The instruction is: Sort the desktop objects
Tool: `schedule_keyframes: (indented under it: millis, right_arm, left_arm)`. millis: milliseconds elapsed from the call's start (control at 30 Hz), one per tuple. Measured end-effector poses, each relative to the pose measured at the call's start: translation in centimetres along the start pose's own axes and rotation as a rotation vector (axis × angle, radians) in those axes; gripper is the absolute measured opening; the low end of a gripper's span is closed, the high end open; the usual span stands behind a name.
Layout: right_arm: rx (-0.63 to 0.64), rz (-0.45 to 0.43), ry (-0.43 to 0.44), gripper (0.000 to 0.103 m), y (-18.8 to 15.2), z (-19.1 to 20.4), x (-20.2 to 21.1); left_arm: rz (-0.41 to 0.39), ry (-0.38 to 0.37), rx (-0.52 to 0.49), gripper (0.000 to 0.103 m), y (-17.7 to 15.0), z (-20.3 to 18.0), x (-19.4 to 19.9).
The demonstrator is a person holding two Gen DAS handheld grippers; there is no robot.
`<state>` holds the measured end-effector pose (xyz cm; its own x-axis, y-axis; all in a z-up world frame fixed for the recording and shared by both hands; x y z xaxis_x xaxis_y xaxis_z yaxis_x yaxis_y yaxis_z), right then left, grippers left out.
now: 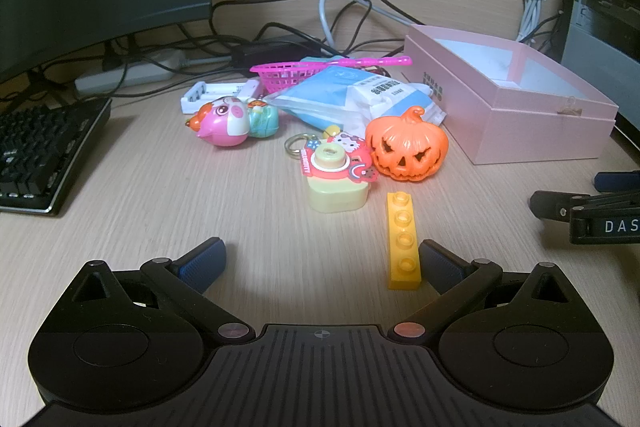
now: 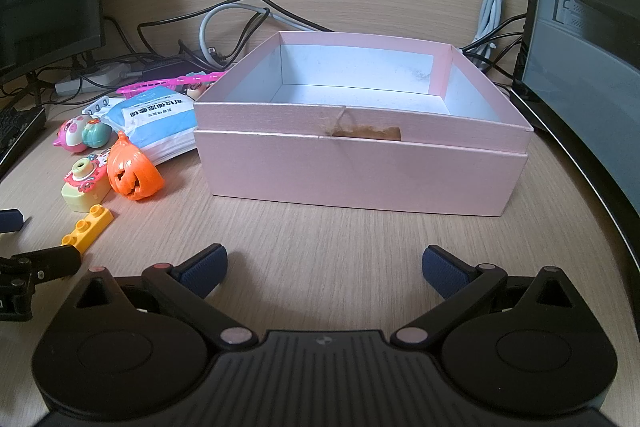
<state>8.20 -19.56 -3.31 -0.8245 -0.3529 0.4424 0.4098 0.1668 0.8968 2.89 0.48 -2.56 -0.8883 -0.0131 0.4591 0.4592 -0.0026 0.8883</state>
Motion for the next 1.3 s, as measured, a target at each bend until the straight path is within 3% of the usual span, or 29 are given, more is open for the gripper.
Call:
schedule_keyframes:
  millis: [300, 767, 967, 1100, 1200, 1300]
  right_arm:
    - [0.0, 0.003, 0.002, 0.103, -0.1, 0.0, 0.1]
    - [0.021, 0.134, 0.032, 0.103, 0.8, 0.1, -0.3]
    - [0.065, 0.053, 0.042, 0.103, 0.8, 0.7, 1.0]
    - [0.281, -0.095, 0.12, 0.103, 3.5, 4.9, 3.8]
    - [0.434, -0.191, 0.207, 0.09, 5.3, 9.2, 4.3]
    - [0.493, -0.172, 0.282, 0.077, 6.1, 12.6, 2.4]
  left_arm:
    - [0.01, 0.001, 0.0, 0.103, 0.2, 0.0, -0.1]
    - [0.033, -0.007, -0.007, 0.103, 0.0, -0.5, 0.4]
    - [0.054, 0.035, 0.009, 0.103, 0.8, 0.2, 0.3]
    - [0.062, 0.116, 0.064, 0.103, 2.4, 3.1, 1.6]
    - [0.033, 0.183, 0.096, 0.103, 3.6, 6.2, 3.0]
    - [0.019, 0.213, 0.164, 0.103, 4.1, 9.0, 4.4]
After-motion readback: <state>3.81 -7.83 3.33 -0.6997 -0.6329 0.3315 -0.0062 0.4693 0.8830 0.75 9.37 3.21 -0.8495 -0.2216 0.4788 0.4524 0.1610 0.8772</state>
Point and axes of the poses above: each gripper's, at about its wrist camera, not at the fingertips, and x roughly against the way its jaws point, z to its left, y to its top, the point moved 4 cm from there along -x, roughly the way its jaws point, and after that the axes turned 13 degrees about -z, right-handed, at the moved point
